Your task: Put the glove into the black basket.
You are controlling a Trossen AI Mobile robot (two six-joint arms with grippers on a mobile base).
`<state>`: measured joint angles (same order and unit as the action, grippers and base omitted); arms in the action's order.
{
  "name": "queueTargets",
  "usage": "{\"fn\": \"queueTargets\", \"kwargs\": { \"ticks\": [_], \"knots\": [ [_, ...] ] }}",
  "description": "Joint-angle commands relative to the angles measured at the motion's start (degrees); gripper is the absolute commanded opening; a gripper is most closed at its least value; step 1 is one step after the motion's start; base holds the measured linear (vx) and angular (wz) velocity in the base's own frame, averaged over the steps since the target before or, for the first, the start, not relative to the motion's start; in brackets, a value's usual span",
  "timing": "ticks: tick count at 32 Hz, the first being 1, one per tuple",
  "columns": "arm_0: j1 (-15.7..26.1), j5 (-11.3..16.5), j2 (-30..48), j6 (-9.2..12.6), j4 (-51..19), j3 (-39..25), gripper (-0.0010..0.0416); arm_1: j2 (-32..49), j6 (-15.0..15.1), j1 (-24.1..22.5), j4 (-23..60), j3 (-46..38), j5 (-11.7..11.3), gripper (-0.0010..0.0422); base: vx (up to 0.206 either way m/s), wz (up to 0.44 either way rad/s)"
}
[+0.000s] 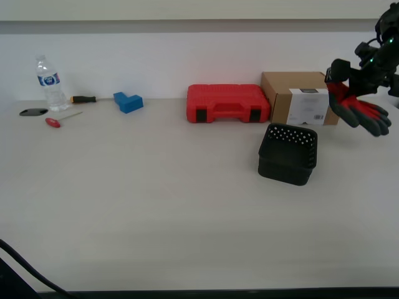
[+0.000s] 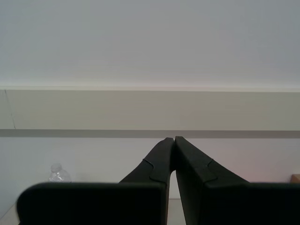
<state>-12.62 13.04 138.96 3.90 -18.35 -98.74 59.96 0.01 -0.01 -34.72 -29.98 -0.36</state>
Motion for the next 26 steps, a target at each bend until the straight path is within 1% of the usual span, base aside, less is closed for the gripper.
{"fn": "queueTargets", "kwargs": {
  "ticks": [1, 3, 4, 6, 7, 8, 11, 13, 15, 18, 19, 22, 24, 26],
  "knots": [
    [0.0, 0.3, -3.4, 0.0, -1.8, 0.2, -0.0001, 0.0, 0.0, 0.0, -0.1, 0.0, -0.1, 0.0, 0.0, 0.0],
    [0.5, 3.6, -4.8, 0.5, -4.3, 0.2, -0.0001, 0.0, 0.0, 0.0, -0.1, 0.0, -0.1, 0.0, 0.0, 0.0],
    [0.9, 4.3, -4.9, 0.6, -5.8, 0.2, -0.0001, 0.0, 0.0, 0.0, 0.0, 0.0, -0.1, 0.0, 0.0, 0.0],
    [1.6, 4.9, -4.9, 0.6, -7.6, 0.2, -0.0001, 0.0, 0.0, 0.0, -0.1, 0.0, -0.1, 0.0, 0.0, 0.0],
    [2.6, 5.0, -4.9, 0.2, -8.9, 0.4, -0.0001, 0.0, 0.0, 0.0, -0.1, 0.0, -0.1, 0.0, 0.0, 0.0],
    [4.6, 5.3, -5.2, 0.0, -9.2, 1.5, -0.0001, 0.0, 0.0, 0.0, -0.1, 0.0, -0.1, 0.0, 0.0, 0.0],
    [7.6, 5.3, -6.4, 0.0, -9.1, 3.5, -0.0001, 0.0, 0.0, 0.0, 0.0, -0.1, -0.1, 0.0, 0.0, 0.0],
    [12.0, 5.3, -8.3, 0.0, -7.5, 7.5, -0.0001, 0.0, 0.0, 0.0, -0.1, 0.0, -0.1, 0.0, 0.0, 0.0],
    [14.1, 5.3, -9.0, 0.0, -6.4, 9.8, -0.0001, 0.0, 0.0, 0.0, -0.2, 0.0, -0.1, 0.0, 0.0, 0.0],
    [15.8, 5.3, -9.6, 0.7, -5.7, 12.8, -0.0001, 0.0, 0.0, 0.0, 0.0, 0.0, -0.1, 0.0, 0.0, 0.0],
    [16.6, 5.3, -10.1, 0.8, -5.6, 14.8, -0.0001, 0.0, 0.0, 0.0, 0.0, -0.1, -0.1, 0.0, 0.0, 0.0],
    [18.2, 5.4, -11.0, 0.8, -4.3, 18.8, -0.0001, 0.0, 0.0, 0.0, -0.1, 0.0, -0.1, 0.0, 0.0, 0.0],
    [19.1, 5.4, -11.4, 1.0, -3.0, 20.5, -0.0001, 0.0, 0.0, 0.0, 0.0, 0.0, -0.1, 0.0, 0.0, 0.0],
    [19.5, 5.4, -11.4, 1.2, -2.3, 21.0, -0.0001, 0.0, 0.0, 0.0, -0.1, 0.0, -0.1, 0.0, 0.0, 0.0]
  ]
}}
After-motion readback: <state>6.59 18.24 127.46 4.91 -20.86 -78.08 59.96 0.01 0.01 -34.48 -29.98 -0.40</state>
